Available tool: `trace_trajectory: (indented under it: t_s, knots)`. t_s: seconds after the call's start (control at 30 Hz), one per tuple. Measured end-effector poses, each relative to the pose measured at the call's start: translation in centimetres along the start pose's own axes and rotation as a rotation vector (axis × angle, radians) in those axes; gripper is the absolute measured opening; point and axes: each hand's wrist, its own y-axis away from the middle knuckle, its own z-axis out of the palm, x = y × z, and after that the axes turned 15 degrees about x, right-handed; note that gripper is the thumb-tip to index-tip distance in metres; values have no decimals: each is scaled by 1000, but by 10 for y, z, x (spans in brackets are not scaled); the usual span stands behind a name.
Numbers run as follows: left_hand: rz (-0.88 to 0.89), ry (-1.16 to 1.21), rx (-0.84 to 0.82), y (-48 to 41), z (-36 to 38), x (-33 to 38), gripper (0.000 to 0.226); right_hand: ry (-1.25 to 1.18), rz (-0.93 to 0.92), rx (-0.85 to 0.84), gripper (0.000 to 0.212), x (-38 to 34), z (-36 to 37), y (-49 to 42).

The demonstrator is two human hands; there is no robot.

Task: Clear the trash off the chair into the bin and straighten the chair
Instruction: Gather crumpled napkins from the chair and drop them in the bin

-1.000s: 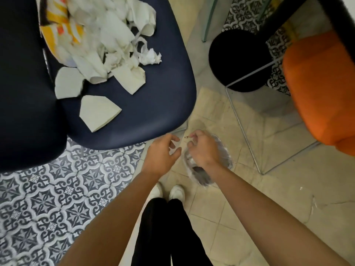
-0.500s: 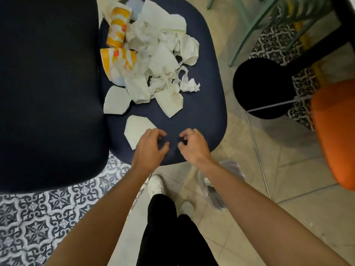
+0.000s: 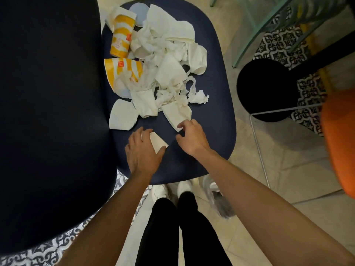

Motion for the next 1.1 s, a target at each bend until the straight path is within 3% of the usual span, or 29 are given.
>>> trace_trajectory:
  t_s: [0.3,0.5,0.83,1.1]
  knots:
    - [-222,78,-117,-20,5,3,71,167,-146,11,47,-6,-1,-36]
    - [-289,73,-134,-34,1,5,53,269,-249,1,55,-12,5,-53]
    - [-302,323,-76,-37,0,3,36,255,-43,-167,84,-16,19,-73]
    - [-272,408,-163,-39,-4,4,37,348,58,-189,103,-15,18,-66]
